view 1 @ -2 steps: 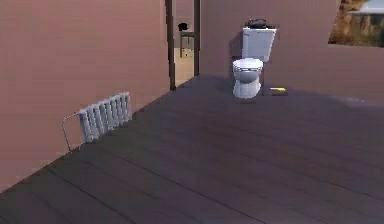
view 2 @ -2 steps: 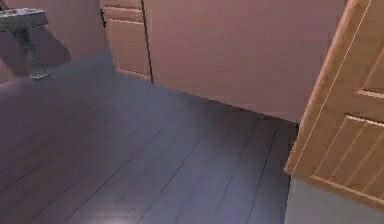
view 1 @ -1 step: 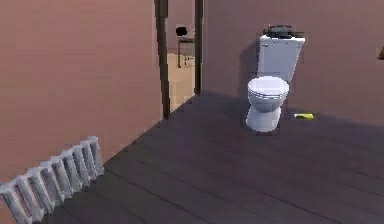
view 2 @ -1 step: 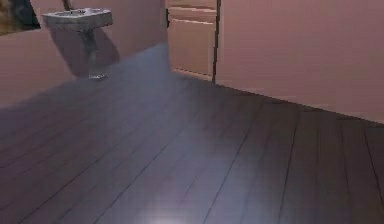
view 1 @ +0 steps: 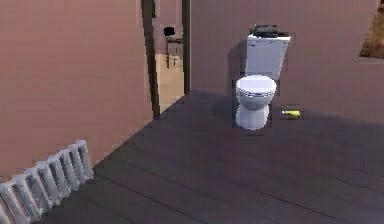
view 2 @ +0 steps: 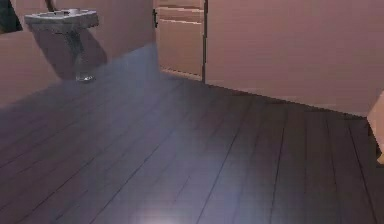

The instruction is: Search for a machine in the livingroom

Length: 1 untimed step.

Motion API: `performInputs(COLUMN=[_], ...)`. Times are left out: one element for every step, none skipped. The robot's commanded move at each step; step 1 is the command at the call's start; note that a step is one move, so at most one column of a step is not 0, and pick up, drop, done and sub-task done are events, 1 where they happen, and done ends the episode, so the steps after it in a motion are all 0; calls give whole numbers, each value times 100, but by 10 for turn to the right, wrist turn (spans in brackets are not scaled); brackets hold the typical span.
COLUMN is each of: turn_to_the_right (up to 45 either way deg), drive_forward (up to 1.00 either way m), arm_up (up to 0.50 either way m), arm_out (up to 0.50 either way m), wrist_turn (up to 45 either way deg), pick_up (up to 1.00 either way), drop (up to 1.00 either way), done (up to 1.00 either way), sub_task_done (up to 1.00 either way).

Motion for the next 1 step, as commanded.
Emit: performInputs(turn_to_the_right=[0], drive_forward=[100], arm_up=[0], arm_out=[0], wrist_turn=[0], pick_up=[0], drop=[0], done=[0], sub_task_done=[0])
